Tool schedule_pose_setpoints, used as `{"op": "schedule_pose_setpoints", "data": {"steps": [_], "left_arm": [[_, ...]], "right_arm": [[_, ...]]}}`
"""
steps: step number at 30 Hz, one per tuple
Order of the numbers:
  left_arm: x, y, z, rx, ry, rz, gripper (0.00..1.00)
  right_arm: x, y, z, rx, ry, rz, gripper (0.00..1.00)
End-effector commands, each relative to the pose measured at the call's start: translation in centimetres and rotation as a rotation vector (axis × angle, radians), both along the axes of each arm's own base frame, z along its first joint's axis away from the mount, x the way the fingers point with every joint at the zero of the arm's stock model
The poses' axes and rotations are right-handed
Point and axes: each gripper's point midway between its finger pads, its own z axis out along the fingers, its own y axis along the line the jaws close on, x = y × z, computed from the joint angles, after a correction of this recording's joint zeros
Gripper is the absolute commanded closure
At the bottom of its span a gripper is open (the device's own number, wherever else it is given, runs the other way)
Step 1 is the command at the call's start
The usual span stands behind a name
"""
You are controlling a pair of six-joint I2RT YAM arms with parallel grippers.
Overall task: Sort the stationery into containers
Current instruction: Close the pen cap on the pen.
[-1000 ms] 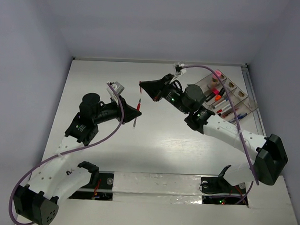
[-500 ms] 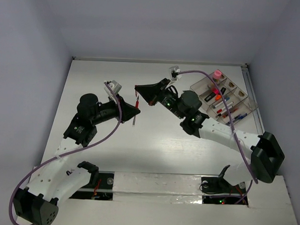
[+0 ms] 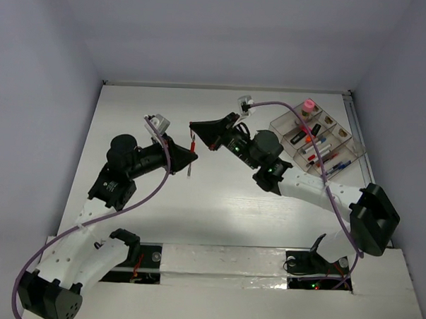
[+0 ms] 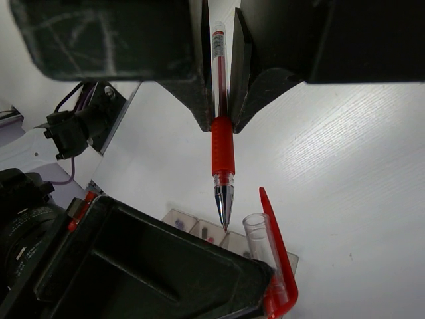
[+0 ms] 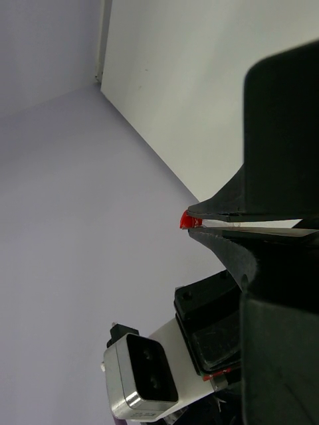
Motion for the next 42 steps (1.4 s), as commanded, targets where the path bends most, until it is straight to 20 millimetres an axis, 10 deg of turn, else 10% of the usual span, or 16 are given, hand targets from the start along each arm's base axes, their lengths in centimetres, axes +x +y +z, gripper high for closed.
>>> {"op": "schedule_pose_setpoints", "data": {"steps": [1, 42], "left_arm": [[0.4, 0.2, 0.8, -0.015, -0.036, 0.024, 1.00], [1.2, 1.5, 3.0, -0.090, -0.083, 0.103, 1.00]], "right_arm": [[-1.0, -0.8, 3.2, 0.095, -0.063, 0.002, 1.00], [-1.8, 0.0, 2.1, 0.097, -0.049, 0.050, 1.00]]}}
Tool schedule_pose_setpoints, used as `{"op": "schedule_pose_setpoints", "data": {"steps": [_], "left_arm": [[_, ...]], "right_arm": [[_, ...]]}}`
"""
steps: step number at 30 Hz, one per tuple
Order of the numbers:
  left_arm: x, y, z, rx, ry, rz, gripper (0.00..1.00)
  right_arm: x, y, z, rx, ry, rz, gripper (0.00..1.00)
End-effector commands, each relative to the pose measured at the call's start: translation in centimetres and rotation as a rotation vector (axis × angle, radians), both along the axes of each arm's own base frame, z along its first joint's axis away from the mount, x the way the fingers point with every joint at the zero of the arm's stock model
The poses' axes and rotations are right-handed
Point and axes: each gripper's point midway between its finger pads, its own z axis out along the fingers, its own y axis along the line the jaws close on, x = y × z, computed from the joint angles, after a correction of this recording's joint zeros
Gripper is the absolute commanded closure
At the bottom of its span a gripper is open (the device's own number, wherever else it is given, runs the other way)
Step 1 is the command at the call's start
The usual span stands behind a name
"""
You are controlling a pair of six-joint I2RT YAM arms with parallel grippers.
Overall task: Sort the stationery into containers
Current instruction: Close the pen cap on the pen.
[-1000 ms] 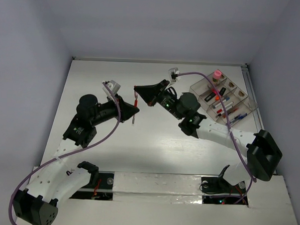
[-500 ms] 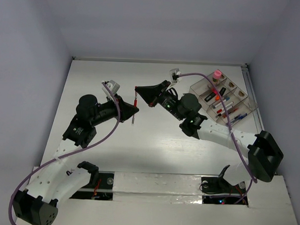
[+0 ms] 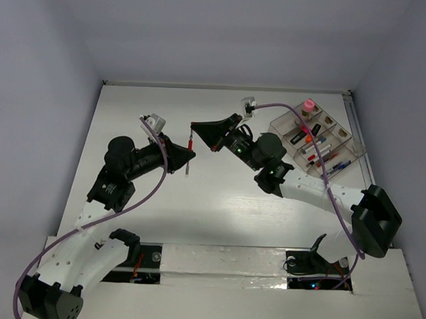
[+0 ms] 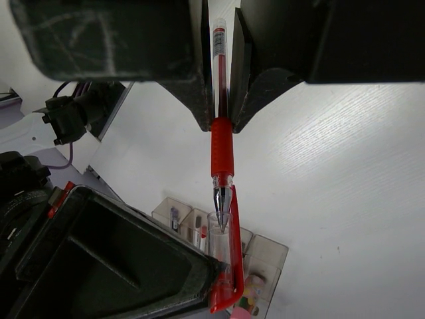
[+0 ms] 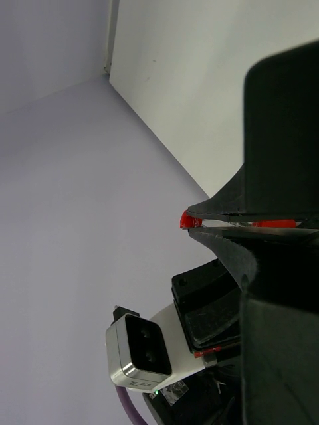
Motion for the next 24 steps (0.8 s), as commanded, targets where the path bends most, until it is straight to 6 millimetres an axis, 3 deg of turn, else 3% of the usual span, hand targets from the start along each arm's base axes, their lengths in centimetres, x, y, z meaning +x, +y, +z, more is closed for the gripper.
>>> {"op": "schedule_pose_setpoints", "data": {"steps": [1, 6, 15, 20, 24], "left_arm": [[0.6, 0.7, 3.2, -0.081, -0.097, 0.046, 1.00], [0.7, 0.7, 4.8, -0.111, -0.133, 0.056, 1.00], [1.2, 1.1, 5.6, -0.089, -0.152, 0.088, 1.00], [1.4, 1.3, 6.2, -0.072, -0.157, 0.100, 1.00], [1.6, 1.3, 7.9, -0.079, -0.186, 0.103, 1.00]], "right_arm": [[-1.2, 0.6, 1.4, 0.063, -0.039, 0.043, 1.00], [-2.1, 1.9, 0.2, 0.047, -0.022, 0.081, 1.00], [-2.7, 0.7, -1.2, 0.012, 0.000, 0.071, 1.00], [-3.5, 0.8, -3.5, -0.108, 0.045, 0.106, 1.00], [-4.9, 0.9, -6.3, -0.199, 0.096, 0.174, 1.00]]}}
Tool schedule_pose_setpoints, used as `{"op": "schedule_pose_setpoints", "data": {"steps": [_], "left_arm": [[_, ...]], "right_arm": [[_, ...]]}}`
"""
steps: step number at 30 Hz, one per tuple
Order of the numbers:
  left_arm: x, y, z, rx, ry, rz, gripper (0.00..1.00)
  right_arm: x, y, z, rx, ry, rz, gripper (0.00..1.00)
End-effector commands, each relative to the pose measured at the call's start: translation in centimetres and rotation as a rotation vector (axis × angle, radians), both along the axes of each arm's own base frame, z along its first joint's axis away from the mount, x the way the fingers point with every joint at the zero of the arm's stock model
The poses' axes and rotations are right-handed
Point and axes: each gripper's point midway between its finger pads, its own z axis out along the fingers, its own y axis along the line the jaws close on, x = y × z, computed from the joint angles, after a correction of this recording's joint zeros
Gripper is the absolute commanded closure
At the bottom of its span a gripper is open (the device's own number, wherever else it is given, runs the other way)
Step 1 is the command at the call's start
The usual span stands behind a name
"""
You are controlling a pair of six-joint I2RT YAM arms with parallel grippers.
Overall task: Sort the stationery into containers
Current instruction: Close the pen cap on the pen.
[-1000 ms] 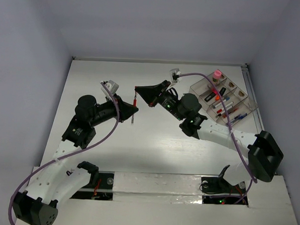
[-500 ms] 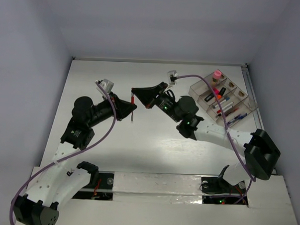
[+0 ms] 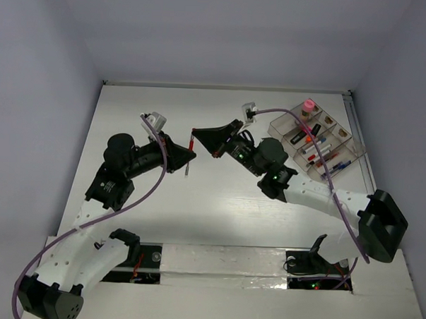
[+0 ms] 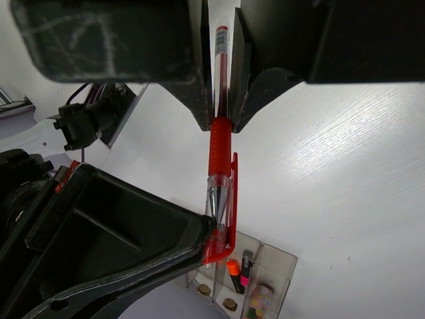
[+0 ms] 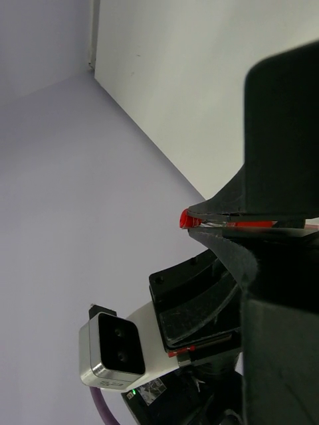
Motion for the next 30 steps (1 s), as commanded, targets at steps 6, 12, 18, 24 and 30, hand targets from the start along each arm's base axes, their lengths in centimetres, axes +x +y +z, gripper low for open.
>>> {"op": "schedule_pose_setpoints", "data": {"steps": [6, 12, 18, 24, 30], "left_arm": [[2.2, 1.0, 9.9, -0.111, -0.253, 0.100, 1.00], [2.4, 0.7, 11.6, -0.136, -0.273, 0.090, 1.00], [2.8, 0.5, 12.9, -0.149, -0.285, 0.089, 1.00], [3.1, -0.1, 10.7, -0.144, -0.224, 0.062, 1.00], [2.3, -0.3, 4.5, -0.107, -0.092, 0.043, 1.00]], "right_arm": [[-4.7, 1.2, -9.7, -0.269, 0.142, 0.185, 1.00], [-6.4, 1.6, -13.9, -0.340, 0.203, 0.196, 1.00], [-8.5, 2.1, -15.9, -0.373, 0.223, 0.217, 1.00], [-8.0, 1.1, -13.1, -0.323, 0.183, 0.164, 1.00], [-6.3, -1.0, -7.6, -0.243, 0.153, 0.084, 0.54]]}}
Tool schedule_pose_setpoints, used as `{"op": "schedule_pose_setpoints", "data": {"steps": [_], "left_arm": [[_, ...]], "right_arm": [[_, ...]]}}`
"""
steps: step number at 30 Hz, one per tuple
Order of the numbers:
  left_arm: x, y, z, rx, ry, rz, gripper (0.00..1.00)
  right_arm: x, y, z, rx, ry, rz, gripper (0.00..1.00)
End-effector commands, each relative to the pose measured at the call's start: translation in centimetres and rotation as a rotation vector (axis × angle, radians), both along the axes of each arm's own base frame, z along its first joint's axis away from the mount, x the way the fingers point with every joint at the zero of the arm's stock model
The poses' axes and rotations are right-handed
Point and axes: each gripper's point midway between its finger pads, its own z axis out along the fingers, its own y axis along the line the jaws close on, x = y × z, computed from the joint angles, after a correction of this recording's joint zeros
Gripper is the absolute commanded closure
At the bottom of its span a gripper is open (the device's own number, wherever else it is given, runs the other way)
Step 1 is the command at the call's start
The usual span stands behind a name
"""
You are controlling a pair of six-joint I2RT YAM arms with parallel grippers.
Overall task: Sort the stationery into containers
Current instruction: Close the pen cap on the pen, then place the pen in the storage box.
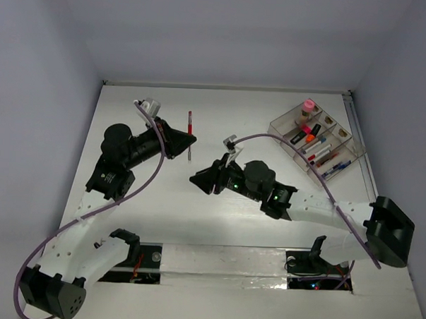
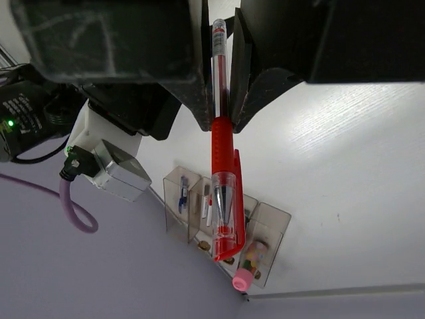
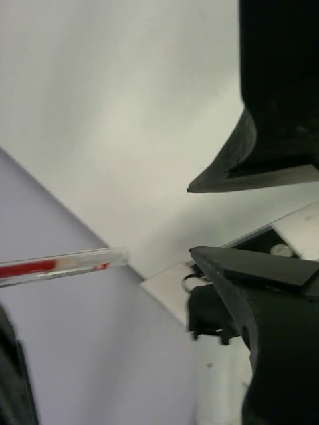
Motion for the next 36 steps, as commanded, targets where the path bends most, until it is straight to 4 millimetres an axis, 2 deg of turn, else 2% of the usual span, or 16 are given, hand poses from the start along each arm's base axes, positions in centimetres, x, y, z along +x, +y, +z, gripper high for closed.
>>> {"op": "schedule_pose_setpoints", "data": {"steps": [1, 3, 5, 7, 10, 11, 12, 13, 15, 19, 27, 29, 31, 32, 34, 36], "left_arm": [[-0.3, 0.3, 0.1, -0.040, -0.062, 0.019, 1.00], [-0.8, 0.3, -1.9, -0.033, -0.026, 0.016, 1.00], [-1.2, 0.1, -2.6, -0.038, -0.014, -0.005, 1.00], [-1.6, -0.1, -3.5, -0.040, 0.007, -0.030, 1.00], [-2.2, -0.6, -4.0, -0.039, 0.014, -0.079, 1.00], [-2.5, -0.8, -3.7, -0.048, 0.000, -0.101, 1.00], [-3.0, -1.3, -3.6, -0.053, 0.000, -0.137, 1.00], [-3.7, -1.9, -3.7, -0.055, 0.001, -0.188, 1.00], [-4.3, -2.4, -3.3, -0.061, -0.013, -0.227, 1.00], [-5.4, -3.0, -2.8, -0.057, -0.041, -0.278, 1.00], [-6.0, -3.0, -1.9, -0.068, -0.072, -0.288, 1.00], [-6.0, -2.9, -1.7, -0.073, -0.077, -0.282, 1.00], [-5.9, -2.8, -1.5, -0.077, -0.082, -0.269, 1.00], [-5.9, -2.8, -1.4, -0.081, -0.086, -0.269, 1.00], [-6.1, -2.7, -1.1, -0.086, -0.094, -0.266, 1.00], [-6.2, -2.5, -1.1, -0.089, -0.098, -0.251, 0.71]], "right_arm": [[-1.0, -1.7, 3.6, 0.042, -0.029, 0.032, 0.52], [-0.8, -2.9, 5.4, 0.053, -0.059, 0.022, 0.48], [-0.7, -3.8, 5.7, 0.014, -0.087, 0.019, 0.48], [-1.1, -4.8, 7.4, 0.019, -0.119, 0.023, 0.46], [-1.3, -5.9, 9.6, 0.022, -0.169, 0.048, 0.37], [-1.1, -6.0, 10.5, 0.019, -0.187, 0.049, 0.28], [-0.4, -6.1, 10.8, 0.013, -0.190, 0.045, 0.25], [-0.6, -5.6, 11.0, 0.006, -0.185, 0.077, 0.24], [0.6, -4.6, 11.4, -0.008, -0.176, 0.070, 0.21], [2.1, -2.8, 11.6, 0.003, -0.164, 0.060, 0.22], [3.5, -0.8, 9.9, 0.013, -0.092, 0.056, 0.36], [3.2, -0.7, 9.5, 0.022, -0.086, 0.070, 0.52], [3.2, -0.6, 9.1, 0.025, -0.069, 0.070, 0.61], [3.2, -0.6, 8.9, 0.033, -0.068, 0.068, 0.84], [3.7, -1.0, 9.1, 0.061, -0.060, 0.027, 0.96], [4.1, -1.8, 9.8, 0.077, -0.072, -0.021, 1.00]]}}
